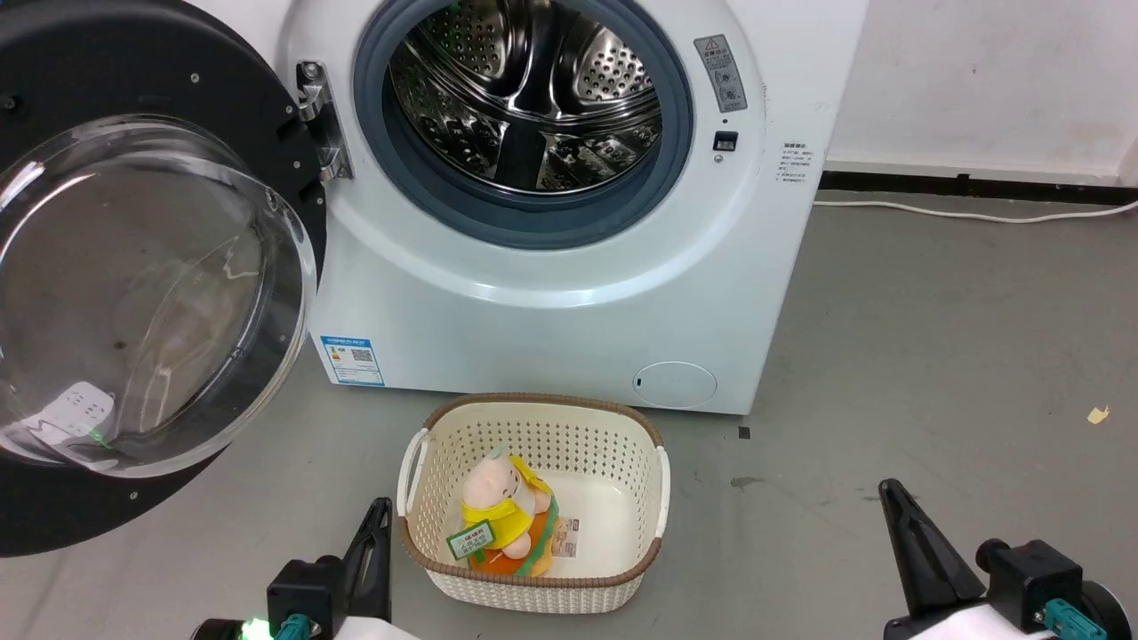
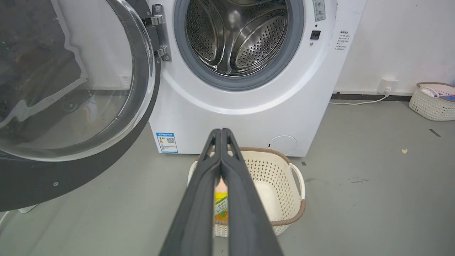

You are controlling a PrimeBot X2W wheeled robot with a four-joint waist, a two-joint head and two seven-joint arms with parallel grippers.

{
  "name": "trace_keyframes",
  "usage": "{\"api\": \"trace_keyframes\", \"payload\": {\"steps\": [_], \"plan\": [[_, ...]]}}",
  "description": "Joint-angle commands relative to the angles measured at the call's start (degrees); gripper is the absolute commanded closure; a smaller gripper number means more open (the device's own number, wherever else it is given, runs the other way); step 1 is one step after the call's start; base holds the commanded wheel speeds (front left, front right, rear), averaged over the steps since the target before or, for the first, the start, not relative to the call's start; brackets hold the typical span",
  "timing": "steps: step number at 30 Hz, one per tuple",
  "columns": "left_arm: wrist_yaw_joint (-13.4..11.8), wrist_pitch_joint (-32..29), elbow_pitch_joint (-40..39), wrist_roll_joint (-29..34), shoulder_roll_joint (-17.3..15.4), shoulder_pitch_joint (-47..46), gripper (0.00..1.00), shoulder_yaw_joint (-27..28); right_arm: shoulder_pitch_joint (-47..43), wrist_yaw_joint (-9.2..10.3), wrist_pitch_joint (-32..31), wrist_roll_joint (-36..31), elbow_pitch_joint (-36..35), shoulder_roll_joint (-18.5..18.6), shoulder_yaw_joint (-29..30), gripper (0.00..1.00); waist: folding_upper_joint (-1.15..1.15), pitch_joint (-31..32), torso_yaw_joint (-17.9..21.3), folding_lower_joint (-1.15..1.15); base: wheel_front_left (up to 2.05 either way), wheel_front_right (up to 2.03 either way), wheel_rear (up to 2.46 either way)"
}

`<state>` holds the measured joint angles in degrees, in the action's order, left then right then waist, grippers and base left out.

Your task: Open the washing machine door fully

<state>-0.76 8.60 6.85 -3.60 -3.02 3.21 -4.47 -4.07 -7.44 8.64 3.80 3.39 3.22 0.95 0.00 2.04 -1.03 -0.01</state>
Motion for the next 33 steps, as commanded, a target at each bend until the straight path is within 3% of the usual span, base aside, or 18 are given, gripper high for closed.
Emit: {"api": "trace_keyframes", "payload": {"steps": [1,33], "plan": [[0.30,-0.38,-0.58,0.37,0.00,-0.91,1.00,0.40,1.17,-0.02,-0.35,-0.63,-0.39,-0.15,-0.14,1.00,0.00,-0.05,0.02,0.00,0.00,0.00,0.00],[0.50,-3.99,-3.34,1.79,0.06,-1.92,1.00,2.19,2.45,-0.03,-3.99,-2.02,-1.71,-0.24,-0.50,1.00,0.00,-0.92,0.47,0.00,0.00,0.00,0.00]]}}
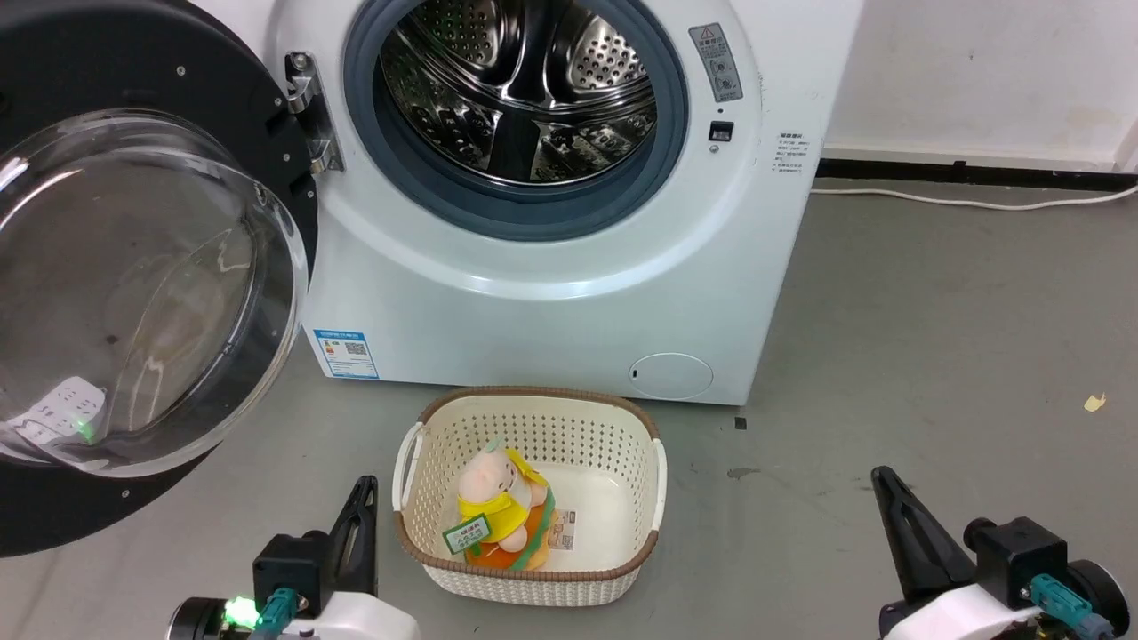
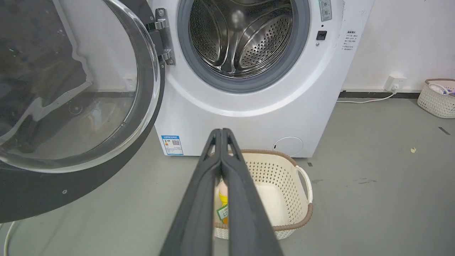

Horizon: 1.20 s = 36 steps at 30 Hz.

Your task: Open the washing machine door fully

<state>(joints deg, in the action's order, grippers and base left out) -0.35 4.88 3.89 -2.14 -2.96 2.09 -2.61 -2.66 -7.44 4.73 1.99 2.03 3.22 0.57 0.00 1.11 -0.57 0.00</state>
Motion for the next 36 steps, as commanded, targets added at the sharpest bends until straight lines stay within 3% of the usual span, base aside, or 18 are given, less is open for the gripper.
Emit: {"api": "trace_keyframes", "payload": {"steps": [1,36], "plan": [[0.09,-0.40,-0.47,0.37,0.01,-0.83,1.00,0.39,1.07,-0.03,-0.20,-0.26,-0.39,-0.24,-0.12,1.00,0.00,-0.03,0.01,-0.01,0.00,0.00,0.00],[0.32,-4.48,-3.59,1.98,0.08,-1.98,1.00,2.41,2.51,-0.04,-4.32,-1.84,-1.88,-0.34,-0.53,1.00,0.00,-1.02,0.52,0.00,0.00,0.00,0.00]]}}
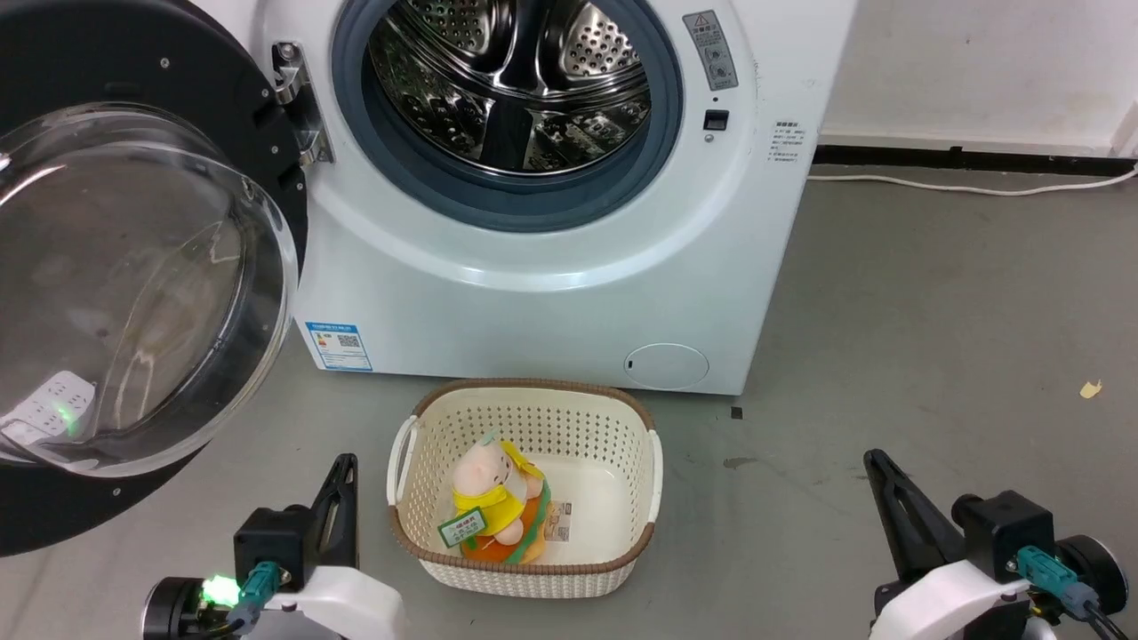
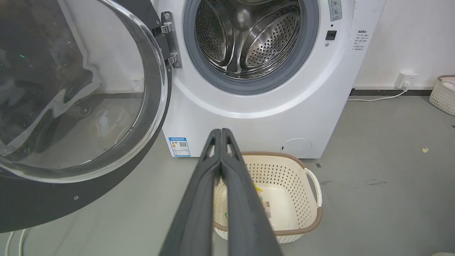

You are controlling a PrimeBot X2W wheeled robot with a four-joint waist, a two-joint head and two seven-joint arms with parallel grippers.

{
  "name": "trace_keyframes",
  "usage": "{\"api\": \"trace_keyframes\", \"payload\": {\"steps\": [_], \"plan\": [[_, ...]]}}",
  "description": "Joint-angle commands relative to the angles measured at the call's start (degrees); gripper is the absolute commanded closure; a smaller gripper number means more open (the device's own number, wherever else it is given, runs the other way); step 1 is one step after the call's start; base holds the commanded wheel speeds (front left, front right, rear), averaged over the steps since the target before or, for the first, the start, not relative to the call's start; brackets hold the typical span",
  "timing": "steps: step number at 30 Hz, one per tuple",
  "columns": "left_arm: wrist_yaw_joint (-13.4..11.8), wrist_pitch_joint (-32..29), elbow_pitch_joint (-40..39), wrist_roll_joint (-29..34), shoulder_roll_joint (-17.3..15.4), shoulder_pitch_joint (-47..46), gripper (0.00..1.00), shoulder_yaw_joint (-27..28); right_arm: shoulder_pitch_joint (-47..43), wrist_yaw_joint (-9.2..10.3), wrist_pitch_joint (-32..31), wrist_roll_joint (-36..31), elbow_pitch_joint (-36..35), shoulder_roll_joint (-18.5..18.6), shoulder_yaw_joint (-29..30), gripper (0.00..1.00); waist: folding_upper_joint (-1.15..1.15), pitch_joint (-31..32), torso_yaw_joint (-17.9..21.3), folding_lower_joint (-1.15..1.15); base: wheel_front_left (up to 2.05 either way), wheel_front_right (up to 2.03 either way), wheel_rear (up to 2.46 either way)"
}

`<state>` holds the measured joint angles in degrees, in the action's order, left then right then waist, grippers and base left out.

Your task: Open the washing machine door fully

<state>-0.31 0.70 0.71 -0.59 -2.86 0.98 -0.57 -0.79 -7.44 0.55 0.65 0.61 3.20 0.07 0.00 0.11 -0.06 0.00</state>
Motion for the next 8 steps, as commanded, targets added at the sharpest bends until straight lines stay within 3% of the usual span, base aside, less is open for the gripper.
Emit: {"api": "trace_keyframes", "payload": {"steps": [1,8], "plan": [[0.30,-0.41,-0.49,0.47,-0.02,-0.90,1.00,0.42,0.69,-0.04,-0.26,-0.54,-0.50,-0.32,-0.04,1.00,0.00,-0.04,0.02,0.00,0.00,0.00,0.00],[0.31,-0.70,-0.71,0.59,-0.02,-0.98,1.00,0.57,0.79,-0.05,-0.55,-0.65,-0.61,-0.33,-0.07,1.00,0.00,-0.11,0.06,0.00,0.00,0.00,0.00]]}}
